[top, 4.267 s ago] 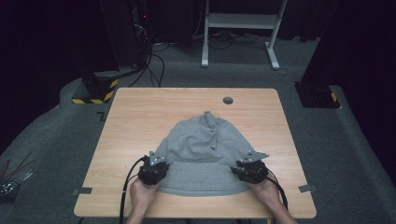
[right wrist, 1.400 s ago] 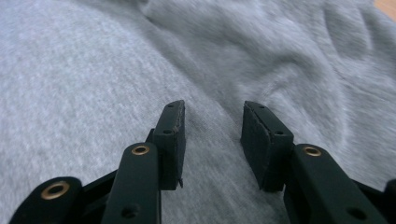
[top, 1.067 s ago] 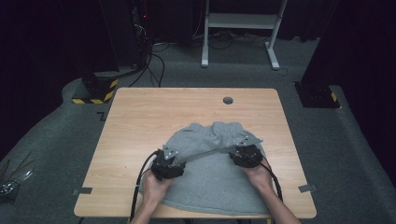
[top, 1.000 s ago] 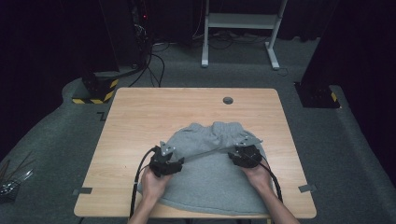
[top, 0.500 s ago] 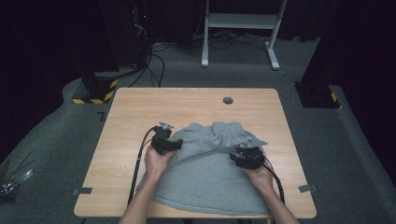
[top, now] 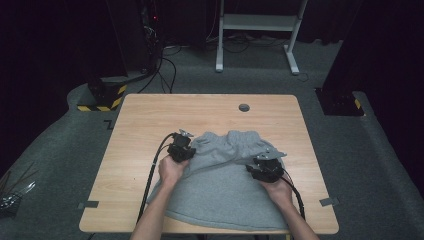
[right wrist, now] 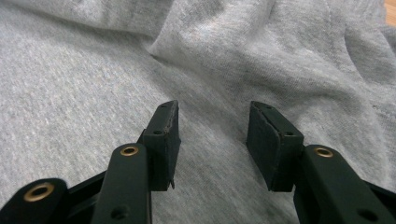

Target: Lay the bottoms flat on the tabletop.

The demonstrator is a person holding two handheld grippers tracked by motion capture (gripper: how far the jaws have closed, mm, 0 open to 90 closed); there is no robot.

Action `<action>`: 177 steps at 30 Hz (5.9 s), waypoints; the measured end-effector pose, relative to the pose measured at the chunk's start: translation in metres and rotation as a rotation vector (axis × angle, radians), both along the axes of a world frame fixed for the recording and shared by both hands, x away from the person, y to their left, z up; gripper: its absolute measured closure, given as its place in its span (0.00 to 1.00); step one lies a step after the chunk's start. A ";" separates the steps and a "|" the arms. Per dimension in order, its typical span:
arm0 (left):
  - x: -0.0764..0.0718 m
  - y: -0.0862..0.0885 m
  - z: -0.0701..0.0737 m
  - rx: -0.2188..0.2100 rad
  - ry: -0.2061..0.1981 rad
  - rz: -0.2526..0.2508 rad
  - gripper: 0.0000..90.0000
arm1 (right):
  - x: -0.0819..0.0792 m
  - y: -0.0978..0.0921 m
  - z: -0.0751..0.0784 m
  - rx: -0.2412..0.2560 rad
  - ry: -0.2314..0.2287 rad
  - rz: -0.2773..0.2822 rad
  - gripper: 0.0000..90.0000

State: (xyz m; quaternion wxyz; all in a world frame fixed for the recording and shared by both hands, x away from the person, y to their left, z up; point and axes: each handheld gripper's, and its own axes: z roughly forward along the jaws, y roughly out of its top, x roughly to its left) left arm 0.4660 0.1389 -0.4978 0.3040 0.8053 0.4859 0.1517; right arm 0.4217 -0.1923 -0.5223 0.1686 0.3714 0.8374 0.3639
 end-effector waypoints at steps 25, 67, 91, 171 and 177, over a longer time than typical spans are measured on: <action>-0.104 -0.052 -0.010 -0.052 -0.079 -0.282 0.90 | -0.028 -0.027 0.007 -0.027 0.030 -0.079 0.52; -0.049 -0.033 0.010 -0.050 0.119 -0.025 0.70 | 0.058 -0.015 0.017 -0.110 0.110 -0.186 0.71; -0.025 0.003 0.039 0.170 -0.141 0.128 0.61 | 0.051 -0.011 0.039 -0.031 0.032 -0.129 0.82; -0.128 0.014 -0.017 0.005 -0.093 -0.059 0.72 | -0.047 0.015 0.007 -0.049 0.032 0.149 0.63; -0.135 0.018 -0.014 0.052 -0.073 -0.094 0.94 | -0.041 0.007 0.005 -0.032 0.035 0.107 0.61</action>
